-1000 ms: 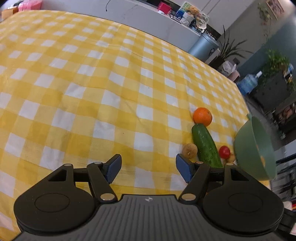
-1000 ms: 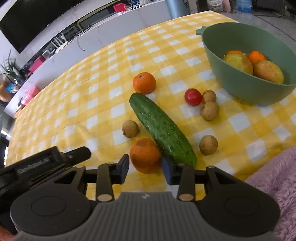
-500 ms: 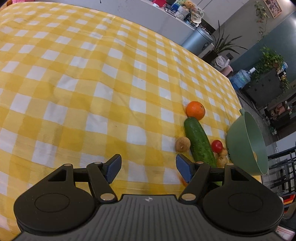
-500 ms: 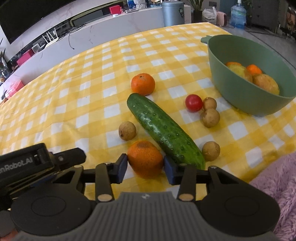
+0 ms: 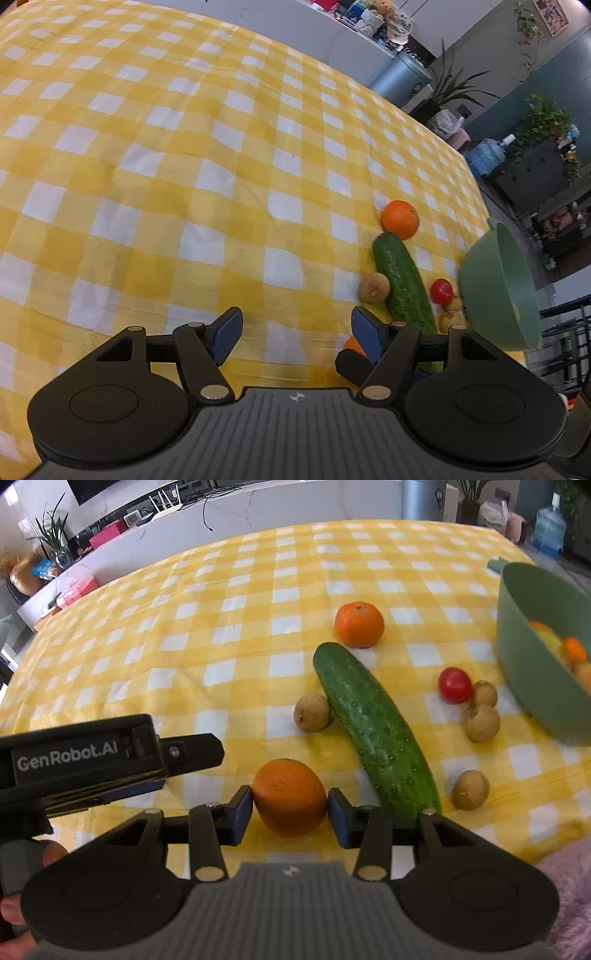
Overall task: Organize fruits
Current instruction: 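Close the right tool on the orange beside the cucumber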
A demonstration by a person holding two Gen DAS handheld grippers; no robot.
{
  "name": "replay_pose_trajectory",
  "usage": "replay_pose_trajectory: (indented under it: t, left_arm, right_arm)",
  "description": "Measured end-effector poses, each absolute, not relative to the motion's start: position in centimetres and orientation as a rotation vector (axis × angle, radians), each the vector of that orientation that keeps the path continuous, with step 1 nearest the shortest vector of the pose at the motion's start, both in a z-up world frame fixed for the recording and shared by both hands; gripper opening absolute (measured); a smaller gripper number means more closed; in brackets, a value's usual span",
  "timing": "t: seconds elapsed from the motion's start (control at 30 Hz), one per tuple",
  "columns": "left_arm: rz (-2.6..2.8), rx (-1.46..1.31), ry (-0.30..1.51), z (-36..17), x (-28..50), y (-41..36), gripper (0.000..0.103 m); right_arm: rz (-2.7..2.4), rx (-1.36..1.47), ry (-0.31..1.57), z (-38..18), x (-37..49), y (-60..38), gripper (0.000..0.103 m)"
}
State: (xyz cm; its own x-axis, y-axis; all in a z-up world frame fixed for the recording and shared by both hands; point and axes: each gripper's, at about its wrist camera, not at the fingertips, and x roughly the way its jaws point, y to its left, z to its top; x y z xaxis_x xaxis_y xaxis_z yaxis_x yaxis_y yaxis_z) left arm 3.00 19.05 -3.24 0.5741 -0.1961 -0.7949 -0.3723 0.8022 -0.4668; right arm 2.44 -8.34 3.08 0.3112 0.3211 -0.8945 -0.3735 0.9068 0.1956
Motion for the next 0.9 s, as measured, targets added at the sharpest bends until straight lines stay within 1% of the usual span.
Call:
replay_pose_trajectory:
  t: [0.2, 0.37, 0.67, 0.9]
  left_arm:
    - [0.175, -0.632, 0.949, -3.3, 2.8, 19.4, 0.079]
    - [0.204, -0.627, 0.926, -3.6, 2.8, 19.5, 0.078]
    - [0.205, -0.561, 0.903, -3.6, 2.8, 18.5, 0.078]
    - [0.172, -0.626, 0.784, -3.2, 2.0, 18.2, 0.078]
  right_arm:
    - [0.475, -0.013, 1.153, 2.4, 3.0, -8.1, 0.040]
    - [0.499, -0.035, 1.123, 2.1, 3.1, -7.6, 0.038]
    - [0.512, 0.010, 1.094, 1.9, 3.7, -8.2, 0.037]
    - [0.563, 0.111, 1.088, 3.1, 3.7, -9.5, 0.037]
